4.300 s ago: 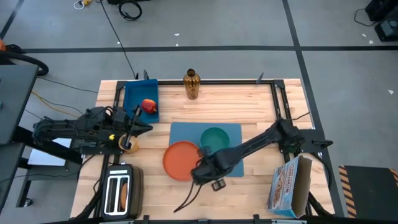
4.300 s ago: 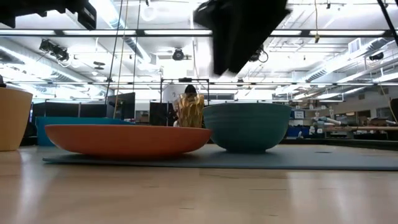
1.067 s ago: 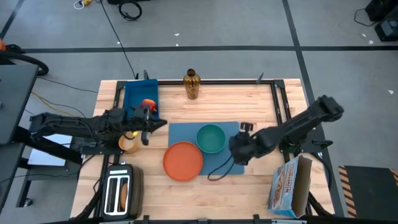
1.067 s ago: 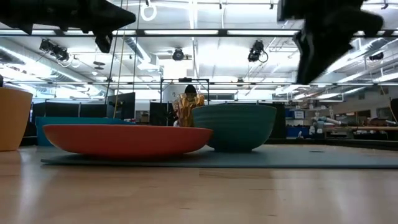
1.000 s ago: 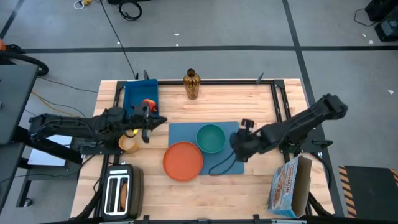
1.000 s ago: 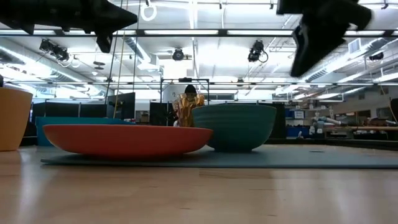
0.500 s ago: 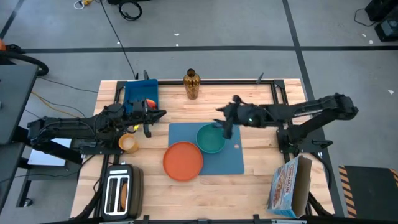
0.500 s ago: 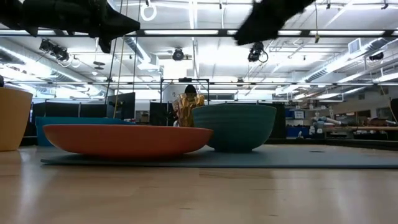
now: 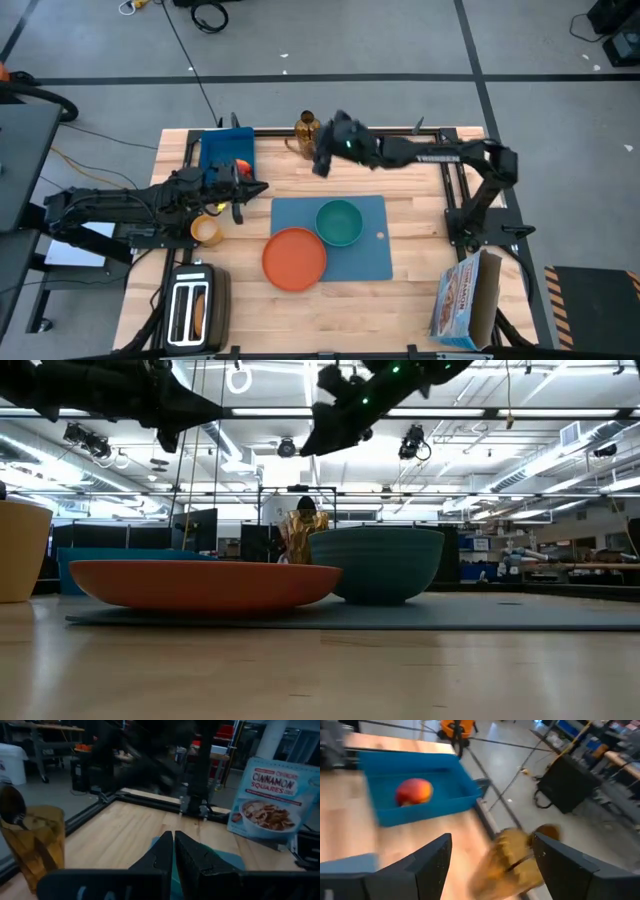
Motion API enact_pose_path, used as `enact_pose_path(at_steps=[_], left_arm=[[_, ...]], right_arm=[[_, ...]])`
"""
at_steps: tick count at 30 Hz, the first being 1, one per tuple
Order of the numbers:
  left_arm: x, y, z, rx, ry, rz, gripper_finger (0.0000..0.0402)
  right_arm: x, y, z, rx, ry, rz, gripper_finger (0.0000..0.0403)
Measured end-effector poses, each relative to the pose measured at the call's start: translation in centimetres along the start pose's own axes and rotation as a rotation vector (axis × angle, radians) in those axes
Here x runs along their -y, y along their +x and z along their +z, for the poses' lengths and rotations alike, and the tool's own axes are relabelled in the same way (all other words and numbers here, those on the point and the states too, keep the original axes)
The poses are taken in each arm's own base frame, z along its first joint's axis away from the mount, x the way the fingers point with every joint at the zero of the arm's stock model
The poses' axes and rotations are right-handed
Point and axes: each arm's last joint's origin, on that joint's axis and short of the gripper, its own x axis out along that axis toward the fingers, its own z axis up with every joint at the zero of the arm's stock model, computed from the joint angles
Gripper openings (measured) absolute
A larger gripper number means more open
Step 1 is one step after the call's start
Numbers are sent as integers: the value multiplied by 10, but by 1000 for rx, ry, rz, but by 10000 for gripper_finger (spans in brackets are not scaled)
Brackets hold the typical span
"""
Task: Arrange a breakfast setting
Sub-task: Put the black spoon on the blue cutting board to the right of the green bowl
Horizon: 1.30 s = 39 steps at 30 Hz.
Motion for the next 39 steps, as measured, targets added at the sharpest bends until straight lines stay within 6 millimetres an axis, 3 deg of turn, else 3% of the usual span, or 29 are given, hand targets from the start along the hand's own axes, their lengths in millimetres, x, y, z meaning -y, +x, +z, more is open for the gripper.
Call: enact_pose_path(at_steps=[6,13,17,25,30,39], left_arm=[[10,-1,0,3,-16,-67,25],[19,-2,2,34,2,-124,25],[24,-1,6,79,-4,-147,25],[26,9,4,103,5,-147,25],[28,19,3,144,70,-142,25],[18,25,7,194,89,-79,25]], right_arm=[[53,26,0,69,-5,31,274],[95,65,-39,37,43,49,249],[106,82,-56,52,58,72,236],[122,93,-72,93,77,175,214],[122,107,-86,118,112,232,191],[120,109,-85,150,118,257,153]])
